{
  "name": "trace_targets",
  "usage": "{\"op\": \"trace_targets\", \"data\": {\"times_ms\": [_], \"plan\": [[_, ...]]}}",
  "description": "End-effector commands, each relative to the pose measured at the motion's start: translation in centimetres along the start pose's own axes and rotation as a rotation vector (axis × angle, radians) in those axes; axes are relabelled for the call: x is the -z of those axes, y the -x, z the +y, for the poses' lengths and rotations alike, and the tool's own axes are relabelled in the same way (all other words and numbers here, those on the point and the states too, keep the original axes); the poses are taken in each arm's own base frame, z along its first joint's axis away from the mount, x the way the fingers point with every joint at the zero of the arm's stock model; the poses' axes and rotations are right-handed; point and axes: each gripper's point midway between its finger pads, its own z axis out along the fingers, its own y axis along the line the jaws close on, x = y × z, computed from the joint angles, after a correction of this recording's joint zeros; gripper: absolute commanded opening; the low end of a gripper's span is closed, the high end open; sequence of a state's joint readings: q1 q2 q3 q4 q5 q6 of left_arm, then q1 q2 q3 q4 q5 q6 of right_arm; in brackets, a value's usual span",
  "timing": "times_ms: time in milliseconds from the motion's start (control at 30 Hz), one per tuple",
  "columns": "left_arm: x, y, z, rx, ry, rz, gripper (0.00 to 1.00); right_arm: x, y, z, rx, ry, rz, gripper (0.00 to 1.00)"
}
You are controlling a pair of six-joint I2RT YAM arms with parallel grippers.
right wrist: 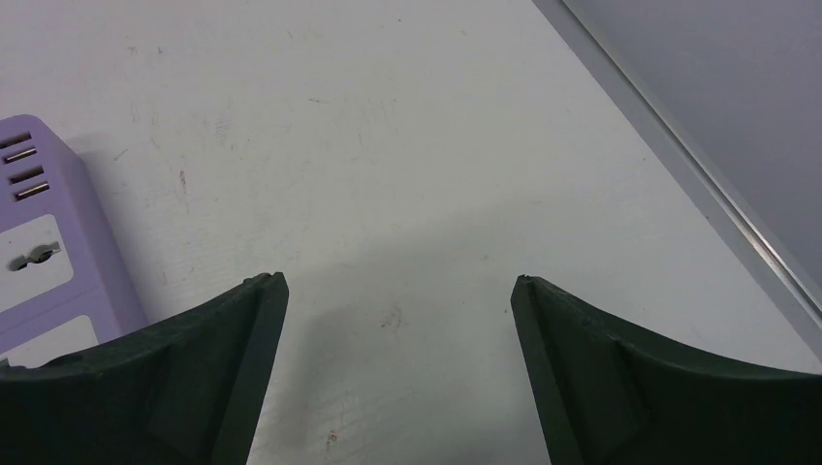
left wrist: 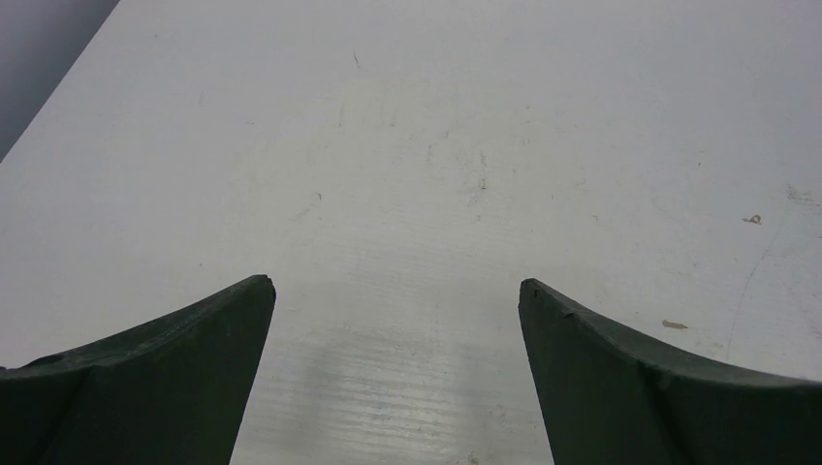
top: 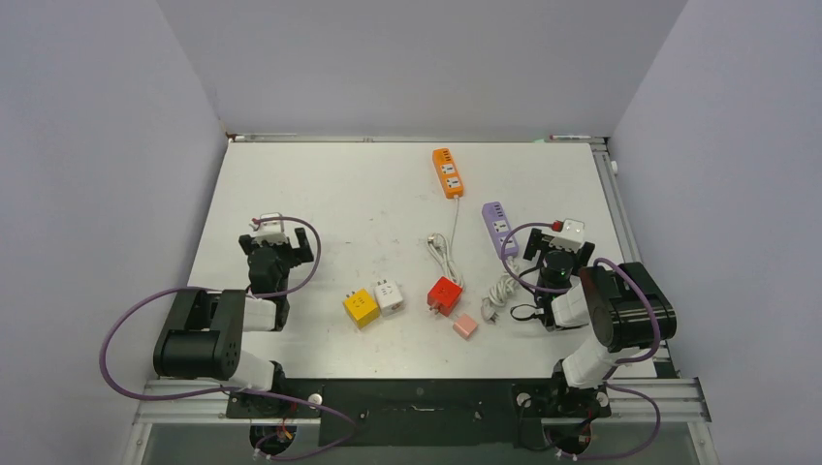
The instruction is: Insert the plug
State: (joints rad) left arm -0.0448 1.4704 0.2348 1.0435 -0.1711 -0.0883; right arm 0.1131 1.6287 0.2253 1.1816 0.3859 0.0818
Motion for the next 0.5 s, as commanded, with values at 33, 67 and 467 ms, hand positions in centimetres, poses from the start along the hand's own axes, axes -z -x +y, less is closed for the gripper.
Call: {"op": "trace_targets", "data": {"times_ms": [33, 67, 467], "plan": [[-0.8, 2.4, -0.7, 0.008, -0.025, -0.074, 0.96, -0.3, 2.3, 0.4, -0.038, 0.002, -0.077, 0.90], [-0.7, 2.4, -0.7, 0.008, -0.025, -0.073, 0.96, -0.3, 2.4, 0.4, -0.037, 0.002, -0.078, 0.90], [-0.9, 3.0, 0.1, 0.049, -0.009, -0.044, 0.96, 1.8, 4.8, 0.5, 0.006, -0.077, -0.133, 0.90]]}}
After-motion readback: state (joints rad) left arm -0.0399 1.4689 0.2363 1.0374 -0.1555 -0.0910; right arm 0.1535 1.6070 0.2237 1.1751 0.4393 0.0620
